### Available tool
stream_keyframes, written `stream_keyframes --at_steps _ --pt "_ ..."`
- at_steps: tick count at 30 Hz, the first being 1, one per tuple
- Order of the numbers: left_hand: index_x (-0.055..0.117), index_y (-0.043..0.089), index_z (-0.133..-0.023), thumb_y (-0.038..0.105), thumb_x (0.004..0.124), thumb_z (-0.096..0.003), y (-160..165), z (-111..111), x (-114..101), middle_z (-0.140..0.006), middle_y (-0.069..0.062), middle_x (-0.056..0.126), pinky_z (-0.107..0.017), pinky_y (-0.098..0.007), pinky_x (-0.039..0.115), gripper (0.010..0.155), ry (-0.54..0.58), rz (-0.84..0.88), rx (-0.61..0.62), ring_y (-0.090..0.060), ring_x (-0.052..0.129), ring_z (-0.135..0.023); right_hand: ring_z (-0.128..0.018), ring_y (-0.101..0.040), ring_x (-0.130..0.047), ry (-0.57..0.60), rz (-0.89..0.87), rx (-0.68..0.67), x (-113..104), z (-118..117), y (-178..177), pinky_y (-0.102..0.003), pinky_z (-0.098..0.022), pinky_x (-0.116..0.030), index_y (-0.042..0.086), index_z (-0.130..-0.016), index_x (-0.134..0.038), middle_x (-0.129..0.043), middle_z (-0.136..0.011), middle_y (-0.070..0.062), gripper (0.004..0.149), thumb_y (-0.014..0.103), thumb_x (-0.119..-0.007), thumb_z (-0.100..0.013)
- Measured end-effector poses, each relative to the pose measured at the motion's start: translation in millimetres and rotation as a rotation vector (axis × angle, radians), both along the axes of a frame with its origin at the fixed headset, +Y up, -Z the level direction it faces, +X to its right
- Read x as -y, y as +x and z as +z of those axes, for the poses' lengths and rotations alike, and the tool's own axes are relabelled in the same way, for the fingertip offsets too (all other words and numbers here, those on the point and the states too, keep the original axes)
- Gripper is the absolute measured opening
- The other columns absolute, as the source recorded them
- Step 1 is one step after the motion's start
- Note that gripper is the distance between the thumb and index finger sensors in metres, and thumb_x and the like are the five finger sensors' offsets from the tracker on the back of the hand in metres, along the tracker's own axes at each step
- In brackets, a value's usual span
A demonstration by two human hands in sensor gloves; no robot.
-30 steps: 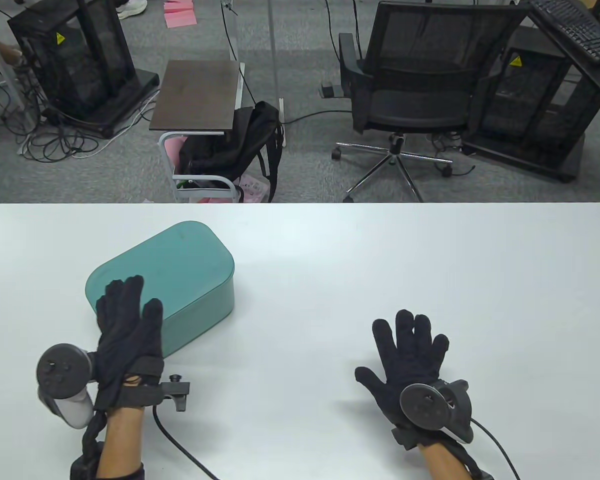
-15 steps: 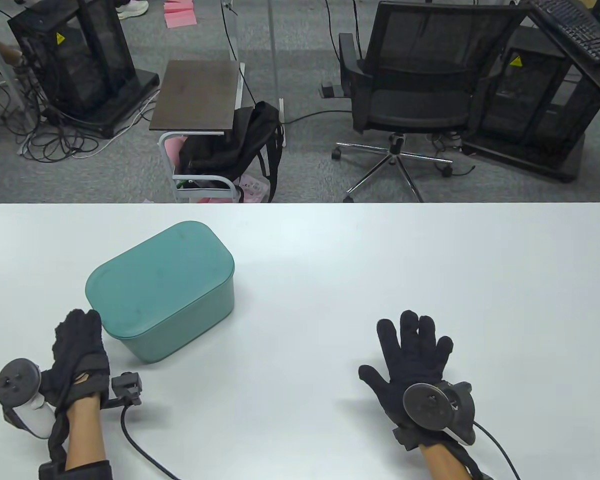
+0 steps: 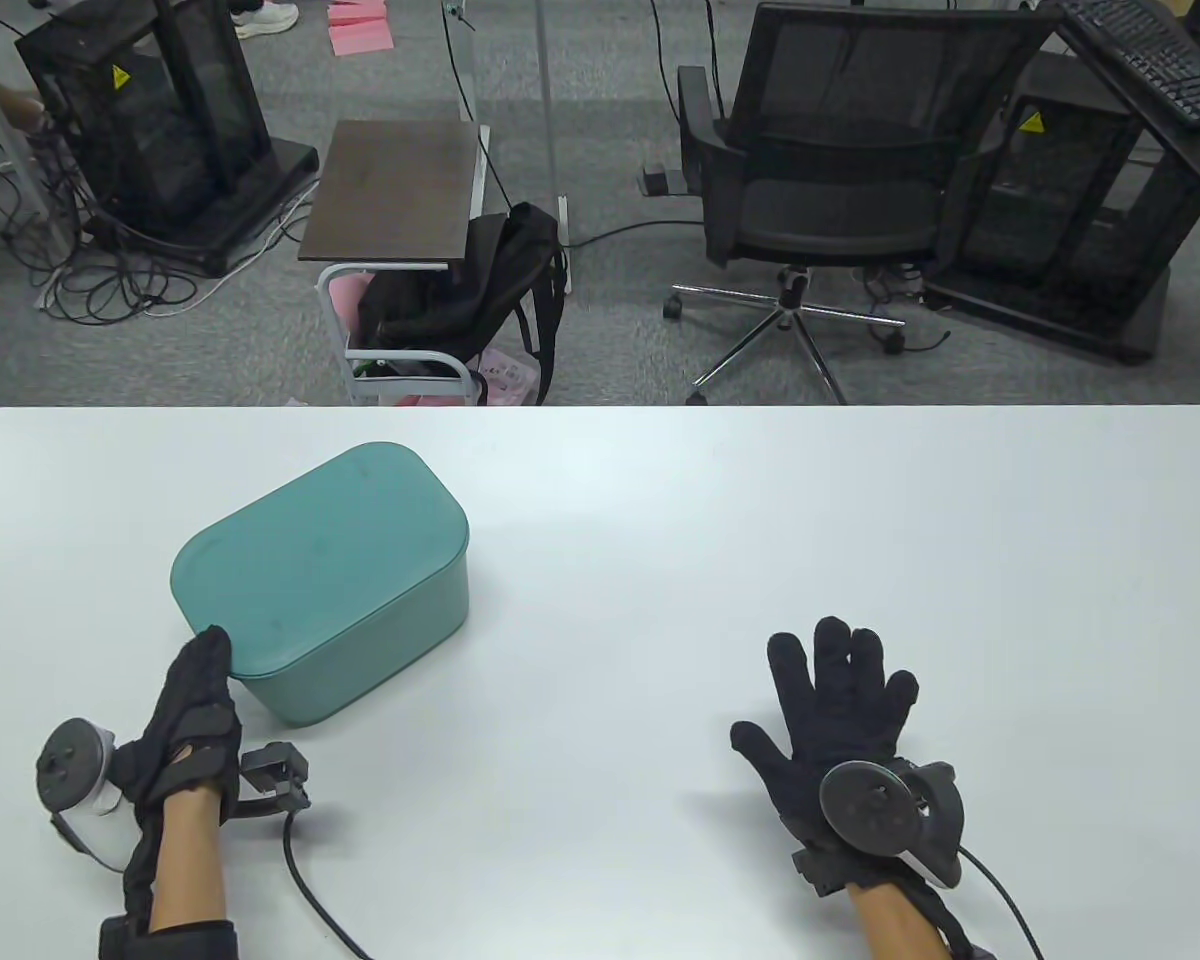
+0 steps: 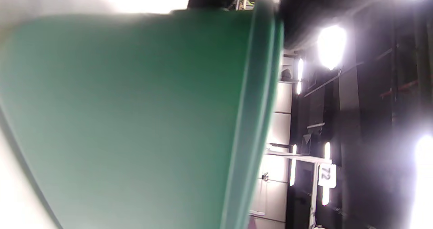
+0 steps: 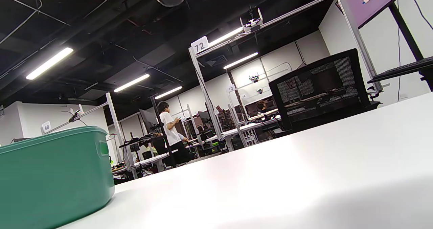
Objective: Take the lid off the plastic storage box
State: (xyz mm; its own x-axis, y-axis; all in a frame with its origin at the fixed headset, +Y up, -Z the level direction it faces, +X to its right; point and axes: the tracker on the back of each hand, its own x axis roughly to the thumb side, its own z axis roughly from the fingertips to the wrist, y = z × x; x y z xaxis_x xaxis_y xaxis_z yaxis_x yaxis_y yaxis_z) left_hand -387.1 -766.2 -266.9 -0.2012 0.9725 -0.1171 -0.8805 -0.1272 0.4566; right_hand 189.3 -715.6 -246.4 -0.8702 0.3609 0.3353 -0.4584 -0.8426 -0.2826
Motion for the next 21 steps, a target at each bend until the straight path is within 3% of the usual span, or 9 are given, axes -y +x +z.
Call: stream_keyframes --at_steps 7,13,21 --pt "0.056 0.003 -0.099 0.055 0.071 -0.0587 18.7 -5.7 15.2 -0.111 -0.027 0.003 -0.064 -0.071 0.026 0.068 0.12 0.395 0.081 -0.056 0.006 -0.097 -0.105 -0.051 -0.018 0.003 -0.008 0.005 0.3 -1.0 1.9 -0.078 -0.061 -0.02 0.024 -0.117 -0.033 -0.02 -0.12 -0.02 0.081 0.075 -0.047 -0.055" --pt "0.058 0.003 -0.098 0.055 0.071 -0.058 32.5 -4.1 9.7 -0.111 -0.027 0.004 -0.062 -0.071 0.029 0.067 0.117 0.354 0.091 -0.057 0.009 -0.096 -0.105 -0.051 -0.019 0.015 -0.022 0.019 -1.5 -2.2 7.4 -0.078 -0.061 -0.02 0.024 -0.117 -0.034 -0.02 -0.12 -0.019 0.081 0.075 -0.047 -0.056" --pt "0.059 0.002 -0.097 0.055 0.07 -0.0582 68.9 -3.1 -8.7 -0.111 -0.029 0.007 -0.061 -0.071 0.032 0.067 0.128 0.339 0.203 -0.059 0.012 -0.095 -0.105 -0.051 -0.019 0.026 -0.052 0.052 -4.2 -3.9 18.1 -0.078 -0.061 -0.021 0.024 -0.117 -0.034 -0.021 -0.12 -0.02 0.081 0.075 -0.047 -0.056"
